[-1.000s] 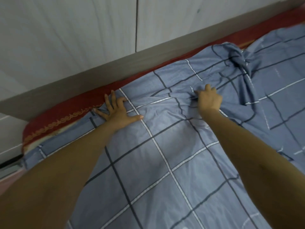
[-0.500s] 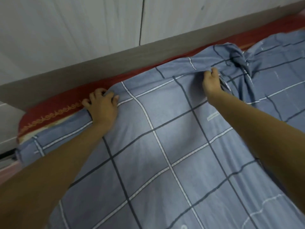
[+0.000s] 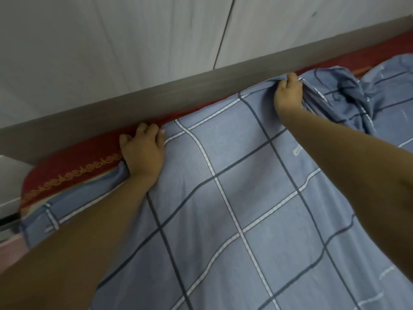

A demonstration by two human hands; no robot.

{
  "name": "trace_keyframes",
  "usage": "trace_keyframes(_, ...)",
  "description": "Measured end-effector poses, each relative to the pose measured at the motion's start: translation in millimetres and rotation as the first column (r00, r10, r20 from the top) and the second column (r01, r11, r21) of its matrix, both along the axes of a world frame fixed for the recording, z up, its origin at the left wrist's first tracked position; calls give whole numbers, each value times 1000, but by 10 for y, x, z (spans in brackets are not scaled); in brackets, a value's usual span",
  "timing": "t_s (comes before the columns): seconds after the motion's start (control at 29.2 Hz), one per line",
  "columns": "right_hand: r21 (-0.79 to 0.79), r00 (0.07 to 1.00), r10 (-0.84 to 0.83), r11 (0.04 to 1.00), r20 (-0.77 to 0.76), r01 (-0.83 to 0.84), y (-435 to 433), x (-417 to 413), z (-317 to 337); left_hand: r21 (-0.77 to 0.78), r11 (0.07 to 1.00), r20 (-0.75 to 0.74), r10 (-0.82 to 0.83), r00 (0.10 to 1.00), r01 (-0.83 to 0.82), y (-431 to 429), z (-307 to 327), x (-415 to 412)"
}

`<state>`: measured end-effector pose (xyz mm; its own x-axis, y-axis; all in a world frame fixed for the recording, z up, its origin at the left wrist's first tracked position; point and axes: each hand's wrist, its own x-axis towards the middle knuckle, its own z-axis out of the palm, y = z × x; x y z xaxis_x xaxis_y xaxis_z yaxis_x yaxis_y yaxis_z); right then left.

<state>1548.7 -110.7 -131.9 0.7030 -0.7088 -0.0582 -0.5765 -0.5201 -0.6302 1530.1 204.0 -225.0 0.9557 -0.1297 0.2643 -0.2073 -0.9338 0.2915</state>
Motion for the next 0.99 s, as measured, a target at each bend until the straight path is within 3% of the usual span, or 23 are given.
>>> trace_keyframes(0.14, -5, 982, 86, 996, -171, -88, -54, 126, -334, 24, 1000, 126, 16, 992, -19, -10, -118, 24)
trace_keyframes(0.27, -15, 929, 52, 998, -367, -62, -6, 234, -479, 30, 1000, 138, -3, 990, -1, -18, -167, 54)
trace_keyframes(0.45, -44, 943, -79, 997, -324, 69, 42, 385, -280, 67, 997, 142, -46, 989, 37, -22, -168, 66)
trace_keyframes(0.62, -110, 904, -58, 994, -424, 12, -44, 353, -327, 77, 996, 140, -57, 988, 47, -28, -170, 67)
trace_keyframes(0.86, -283, 854, -167, 959, -492, 24, -59, 325, -313, 107, 993, 148, -74, 986, 58, -24, -143, 74)
trace_keyframes(0.99, -193, 845, -145, 980, -514, 51, -79, 387, -304, 93, 994, 135, -68, 988, 56, -22, -146, 70)
